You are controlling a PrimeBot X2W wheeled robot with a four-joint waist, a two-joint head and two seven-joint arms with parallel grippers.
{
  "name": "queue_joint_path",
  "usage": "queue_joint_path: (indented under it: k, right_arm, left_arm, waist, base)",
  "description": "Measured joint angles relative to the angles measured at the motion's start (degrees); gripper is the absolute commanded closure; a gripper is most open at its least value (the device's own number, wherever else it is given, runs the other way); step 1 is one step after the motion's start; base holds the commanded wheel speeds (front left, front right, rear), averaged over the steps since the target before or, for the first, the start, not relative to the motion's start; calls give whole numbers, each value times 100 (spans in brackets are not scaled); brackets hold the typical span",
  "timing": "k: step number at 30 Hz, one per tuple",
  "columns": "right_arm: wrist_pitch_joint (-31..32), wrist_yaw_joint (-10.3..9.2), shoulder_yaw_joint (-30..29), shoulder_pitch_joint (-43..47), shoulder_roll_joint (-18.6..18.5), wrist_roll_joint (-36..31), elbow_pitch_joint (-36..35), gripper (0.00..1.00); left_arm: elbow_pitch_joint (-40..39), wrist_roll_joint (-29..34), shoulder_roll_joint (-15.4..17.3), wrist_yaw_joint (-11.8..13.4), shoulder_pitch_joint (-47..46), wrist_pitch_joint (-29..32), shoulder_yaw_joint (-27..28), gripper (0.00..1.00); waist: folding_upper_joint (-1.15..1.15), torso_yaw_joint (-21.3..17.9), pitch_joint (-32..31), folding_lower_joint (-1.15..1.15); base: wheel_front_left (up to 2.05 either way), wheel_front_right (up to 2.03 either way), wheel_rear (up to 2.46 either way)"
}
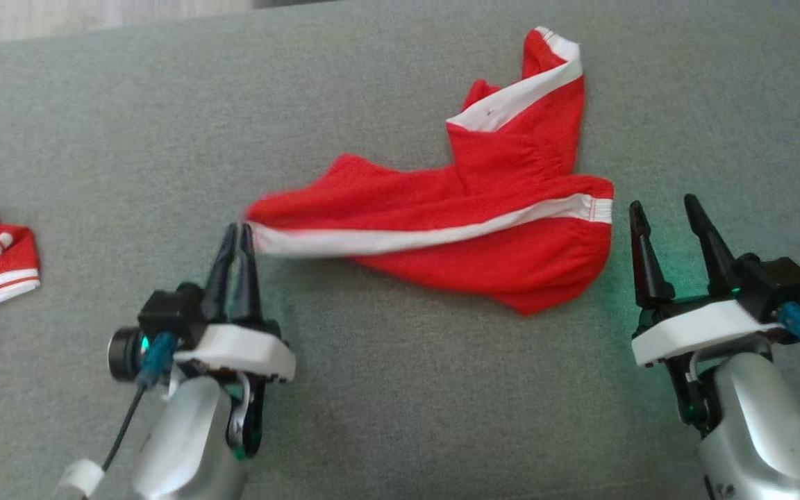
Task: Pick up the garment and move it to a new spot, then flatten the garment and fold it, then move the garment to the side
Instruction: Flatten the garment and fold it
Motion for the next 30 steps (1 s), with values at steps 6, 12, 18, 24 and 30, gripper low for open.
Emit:
queue_joint_path:
  k: [6,12,18,24,30]
  right_arm:
    - [0,0,-1,203,146,-21,-121,0]
    - [0,0,-63,495,238,-209,-297,0]
    - [0,0,-93,979,342,-386,-154,0]
    - [0,0,-133,1179,408,-446,67,0]
    - [0,0,-149,1186,442,-464,118,0]
  left_arm:
    - [-323,314,4,252,447,0,280,0]
    - [-860,902,10,345,1061,0,517,0]
    - [-991,1050,24,288,1933,1,672,0]
    - [-1102,1066,29,237,2293,1,672,0]
    - [-1154,1063,32,237,2482,1,617,0]
  waist:
    - [0,114,-247,0]
    - [0,225,-611,0]
    - [0,359,-1014,-2]
    - [0,491,-1240,-1]
    - [0,522,-1324,-1]
  base:
    - [0,0,0]
    - [0,0,0]
    - [0,0,0]
    - [0,0,0]
    - [0,0,0]
